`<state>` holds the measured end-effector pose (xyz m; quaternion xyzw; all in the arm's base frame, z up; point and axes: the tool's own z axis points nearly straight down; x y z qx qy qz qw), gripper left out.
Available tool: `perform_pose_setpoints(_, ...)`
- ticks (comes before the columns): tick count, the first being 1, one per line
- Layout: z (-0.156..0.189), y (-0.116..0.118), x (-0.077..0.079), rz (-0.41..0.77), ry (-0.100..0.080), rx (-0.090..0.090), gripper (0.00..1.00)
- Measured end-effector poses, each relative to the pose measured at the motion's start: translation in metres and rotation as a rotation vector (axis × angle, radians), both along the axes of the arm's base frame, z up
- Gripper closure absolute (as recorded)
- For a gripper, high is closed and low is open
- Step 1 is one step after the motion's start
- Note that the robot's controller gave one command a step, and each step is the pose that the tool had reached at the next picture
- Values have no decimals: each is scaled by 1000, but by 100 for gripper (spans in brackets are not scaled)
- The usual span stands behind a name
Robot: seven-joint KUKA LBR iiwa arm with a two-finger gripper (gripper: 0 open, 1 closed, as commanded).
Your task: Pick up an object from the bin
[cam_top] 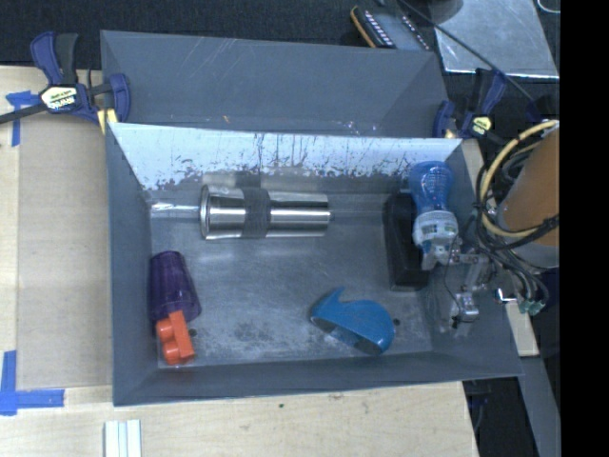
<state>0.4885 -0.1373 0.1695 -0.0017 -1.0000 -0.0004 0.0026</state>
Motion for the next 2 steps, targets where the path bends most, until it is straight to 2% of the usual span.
perform_pose_setpoints(1, 4, 1, 2, 4, -9, -2, 0)
perform_pose_setpoints(2, -101, 80, 8, 39, 3, 2, 0)
